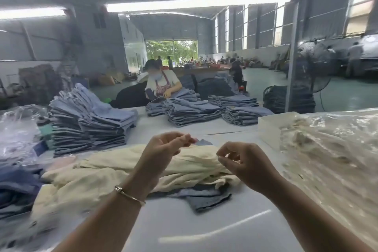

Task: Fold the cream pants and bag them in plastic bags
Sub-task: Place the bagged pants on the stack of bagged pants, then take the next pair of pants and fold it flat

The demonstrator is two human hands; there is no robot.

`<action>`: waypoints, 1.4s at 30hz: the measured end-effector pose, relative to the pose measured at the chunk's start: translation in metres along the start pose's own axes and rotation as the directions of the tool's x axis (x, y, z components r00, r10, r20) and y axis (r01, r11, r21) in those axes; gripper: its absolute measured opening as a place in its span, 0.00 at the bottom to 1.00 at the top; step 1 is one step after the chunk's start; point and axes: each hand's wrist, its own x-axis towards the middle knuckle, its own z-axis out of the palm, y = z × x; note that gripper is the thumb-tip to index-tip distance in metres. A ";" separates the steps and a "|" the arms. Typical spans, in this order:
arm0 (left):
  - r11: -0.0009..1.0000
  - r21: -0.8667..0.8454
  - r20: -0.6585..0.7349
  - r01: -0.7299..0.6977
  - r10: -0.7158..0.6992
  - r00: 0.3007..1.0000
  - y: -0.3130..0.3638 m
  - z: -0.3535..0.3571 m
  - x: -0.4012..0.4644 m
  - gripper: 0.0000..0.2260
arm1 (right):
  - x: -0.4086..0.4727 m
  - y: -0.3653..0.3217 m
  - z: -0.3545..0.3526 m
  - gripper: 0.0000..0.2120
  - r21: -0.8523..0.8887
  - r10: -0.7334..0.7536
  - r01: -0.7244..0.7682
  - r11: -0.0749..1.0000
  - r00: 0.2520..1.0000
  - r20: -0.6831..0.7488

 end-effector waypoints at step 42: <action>0.150 0.803 -0.537 0.576 -0.237 0.810 -0.355 -0.341 0.164 0.36 | 0.238 0.044 0.372 0.10 -0.237 -0.134 0.073 0.969 0.959 -0.250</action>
